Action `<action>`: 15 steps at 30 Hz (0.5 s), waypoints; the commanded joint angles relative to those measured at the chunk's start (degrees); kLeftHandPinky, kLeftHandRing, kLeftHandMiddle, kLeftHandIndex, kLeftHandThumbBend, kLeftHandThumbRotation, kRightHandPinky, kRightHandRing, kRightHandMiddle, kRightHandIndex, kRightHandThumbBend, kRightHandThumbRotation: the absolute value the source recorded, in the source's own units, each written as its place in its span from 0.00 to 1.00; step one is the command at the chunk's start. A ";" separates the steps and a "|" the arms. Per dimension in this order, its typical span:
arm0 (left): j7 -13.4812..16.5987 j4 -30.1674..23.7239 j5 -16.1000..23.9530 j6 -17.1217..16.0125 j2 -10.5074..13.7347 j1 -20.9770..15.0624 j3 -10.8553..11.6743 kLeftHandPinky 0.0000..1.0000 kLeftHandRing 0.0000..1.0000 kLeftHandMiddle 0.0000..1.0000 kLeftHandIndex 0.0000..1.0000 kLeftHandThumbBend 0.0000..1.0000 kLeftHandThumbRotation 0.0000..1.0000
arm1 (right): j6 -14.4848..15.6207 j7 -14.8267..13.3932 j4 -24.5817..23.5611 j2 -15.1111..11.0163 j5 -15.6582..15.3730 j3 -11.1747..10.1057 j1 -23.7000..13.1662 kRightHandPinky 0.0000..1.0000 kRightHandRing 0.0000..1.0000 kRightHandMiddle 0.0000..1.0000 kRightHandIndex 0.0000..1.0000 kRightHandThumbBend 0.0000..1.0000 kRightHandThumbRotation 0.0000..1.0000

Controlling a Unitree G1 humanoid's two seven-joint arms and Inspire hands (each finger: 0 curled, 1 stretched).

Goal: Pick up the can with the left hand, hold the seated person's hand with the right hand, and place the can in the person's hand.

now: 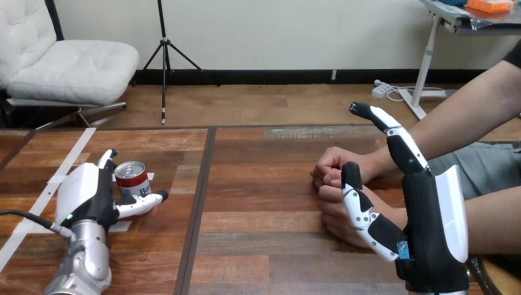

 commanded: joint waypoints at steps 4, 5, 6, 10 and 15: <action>1.90 0.26 -0.64 -1.36 -0.63 -5.18 0.40 0.71 0.82 0.88 0.93 0.86 0.41 | 0.07 0.29 -3.03 -0.18 0.23 -0.25 -3.54 0.89 0.88 0.86 0.82 0.20 0.00; 2.01 0.30 -0.87 -1.65 -0.73 -5.17 0.57 0.71 0.82 0.88 0.92 0.85 0.40 | 0.09 0.38 -3.03 -0.21 0.35 -0.21 -3.54 0.89 0.88 0.86 0.82 0.20 0.00; 2.07 0.32 -1.02 -1.84 -0.80 -5.17 0.67 0.71 0.82 0.88 0.92 0.85 0.40 | 0.10 0.43 -3.01 -0.23 0.43 -0.19 -3.55 0.89 0.88 0.86 0.82 0.20 0.00; 2.18 0.44 -1.58 -2.37 -1.05 -5.22 1.00 0.70 0.81 0.87 0.91 0.85 0.39 | 0.33 0.58 -3.07 -0.20 0.60 -0.11 -3.51 0.89 0.88 0.86 0.82 0.19 0.00; 1.65 0.61 -3.03 -3.30 -1.54 -5.28 1.96 0.70 0.81 0.87 0.90 0.85 0.39 | 0.40 0.67 -3.12 -0.16 0.71 0.00 -3.52 0.89 0.88 0.86 0.81 0.19 0.00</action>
